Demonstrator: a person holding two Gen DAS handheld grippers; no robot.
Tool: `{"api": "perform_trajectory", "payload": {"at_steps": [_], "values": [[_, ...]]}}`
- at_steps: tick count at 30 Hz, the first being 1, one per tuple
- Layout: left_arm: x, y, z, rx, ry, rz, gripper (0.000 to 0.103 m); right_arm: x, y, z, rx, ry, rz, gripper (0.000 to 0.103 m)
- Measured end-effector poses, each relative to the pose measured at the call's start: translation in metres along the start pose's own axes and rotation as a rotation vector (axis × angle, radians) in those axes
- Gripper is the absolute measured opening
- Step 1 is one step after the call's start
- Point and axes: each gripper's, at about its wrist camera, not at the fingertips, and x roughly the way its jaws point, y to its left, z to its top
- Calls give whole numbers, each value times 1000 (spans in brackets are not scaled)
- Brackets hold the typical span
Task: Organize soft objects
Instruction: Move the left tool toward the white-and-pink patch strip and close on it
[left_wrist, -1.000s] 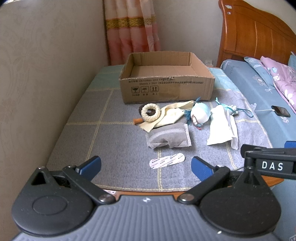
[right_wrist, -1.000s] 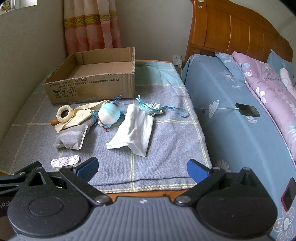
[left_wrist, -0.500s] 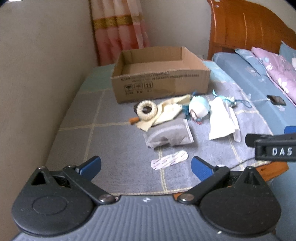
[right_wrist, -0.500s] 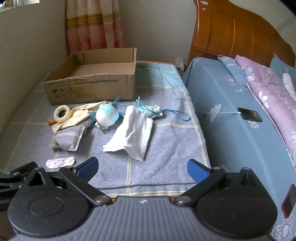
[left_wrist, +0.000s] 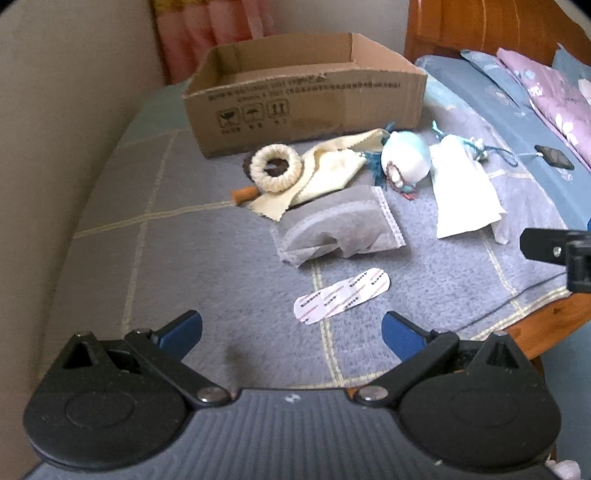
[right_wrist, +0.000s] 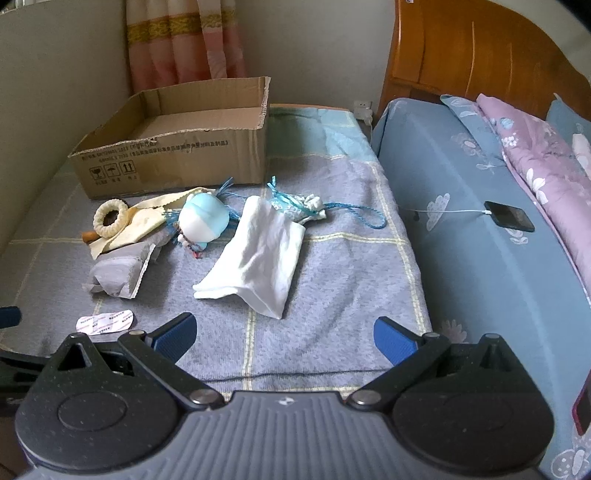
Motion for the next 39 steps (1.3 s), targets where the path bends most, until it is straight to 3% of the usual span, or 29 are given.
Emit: {"api": "perform_trajectory", "payload": {"at_steps": [4,10,20,28,36,39], "values": [[16,-2,1,27,35,-8,102,5,0,3,-8,3,14,103],[20,11,-1,11,18,-90,103,6,-5,8,13,-14,41,103],[20,13,-3,44,-22,-98,103,12,-5,10,9,-18,117,103],[18,26,-5,25,-26,-47,103,16,6,3,-56,20,388,103],[6,42,-12,44,-56,68,103,33,33,1,-102,101,601,103],[1,50,-16,32,-74,91,102,39,45,2,-124,124,644,103]]}}
